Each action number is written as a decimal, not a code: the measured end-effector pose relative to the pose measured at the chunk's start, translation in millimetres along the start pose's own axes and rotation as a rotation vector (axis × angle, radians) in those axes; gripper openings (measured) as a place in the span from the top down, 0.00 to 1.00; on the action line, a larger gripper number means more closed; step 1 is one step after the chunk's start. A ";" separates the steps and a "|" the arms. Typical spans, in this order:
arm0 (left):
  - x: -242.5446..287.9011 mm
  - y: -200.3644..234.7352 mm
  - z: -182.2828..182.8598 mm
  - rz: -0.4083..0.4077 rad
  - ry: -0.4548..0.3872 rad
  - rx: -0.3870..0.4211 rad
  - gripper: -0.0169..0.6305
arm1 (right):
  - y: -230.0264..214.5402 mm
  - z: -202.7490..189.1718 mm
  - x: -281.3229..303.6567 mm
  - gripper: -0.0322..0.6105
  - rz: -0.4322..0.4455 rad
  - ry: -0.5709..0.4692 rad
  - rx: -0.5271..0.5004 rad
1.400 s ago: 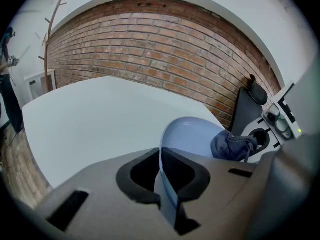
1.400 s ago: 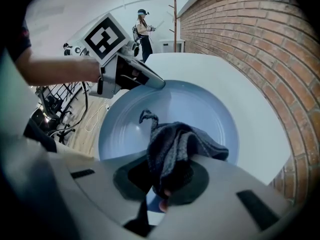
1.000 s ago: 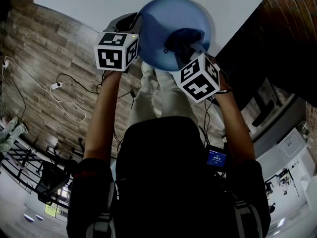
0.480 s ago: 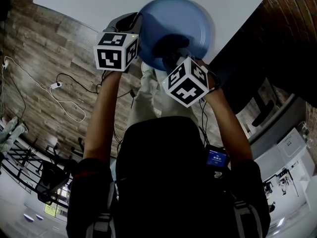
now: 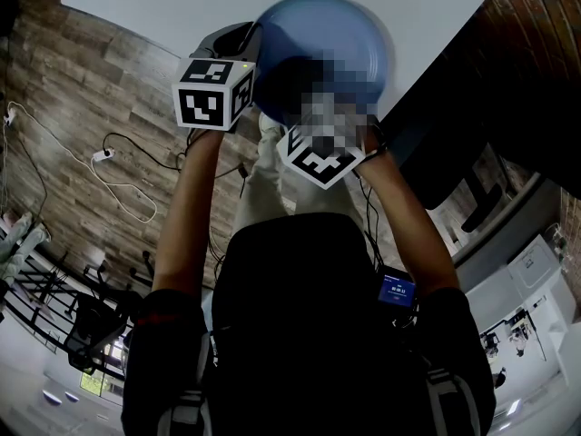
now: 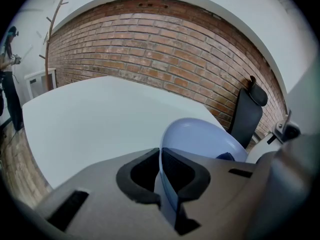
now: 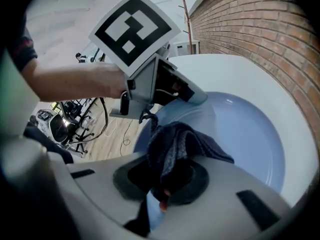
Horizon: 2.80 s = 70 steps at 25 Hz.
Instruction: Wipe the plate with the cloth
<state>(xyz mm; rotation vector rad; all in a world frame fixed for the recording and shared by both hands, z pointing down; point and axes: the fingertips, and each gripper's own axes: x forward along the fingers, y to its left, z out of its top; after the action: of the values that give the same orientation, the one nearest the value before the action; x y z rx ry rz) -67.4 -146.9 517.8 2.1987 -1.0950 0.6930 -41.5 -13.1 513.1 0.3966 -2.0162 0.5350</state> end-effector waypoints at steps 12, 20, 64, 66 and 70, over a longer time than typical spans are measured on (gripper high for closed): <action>-1.3 -1.3 1.0 -0.004 0.002 -0.001 0.92 | -21.6 23.4 3.5 0.89 -0.027 -0.023 -0.021; -2.3 -0.8 0.6 -0.010 0.001 -0.002 0.92 | -45.5 29.9 1.5 0.89 -0.089 -0.013 -0.037; -2.5 -0.5 -0.4 -0.025 0.004 -0.021 0.92 | -110.4 -21.6 -39.0 0.89 -0.233 0.047 0.103; -2.8 0.5 -0.5 -0.025 0.003 -0.023 0.93 | -108.9 -25.2 -40.1 0.89 -0.232 0.051 0.114; -2.8 0.6 -0.8 -0.025 0.004 -0.024 0.92 | -103.4 -32.2 -41.9 0.89 -0.243 0.067 0.117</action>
<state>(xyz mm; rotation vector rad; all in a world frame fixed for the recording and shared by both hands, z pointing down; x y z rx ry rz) -69.5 -145.1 516.6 2.1865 -1.0673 0.6699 52.1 -81.8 511.4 0.6762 -1.8451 0.5081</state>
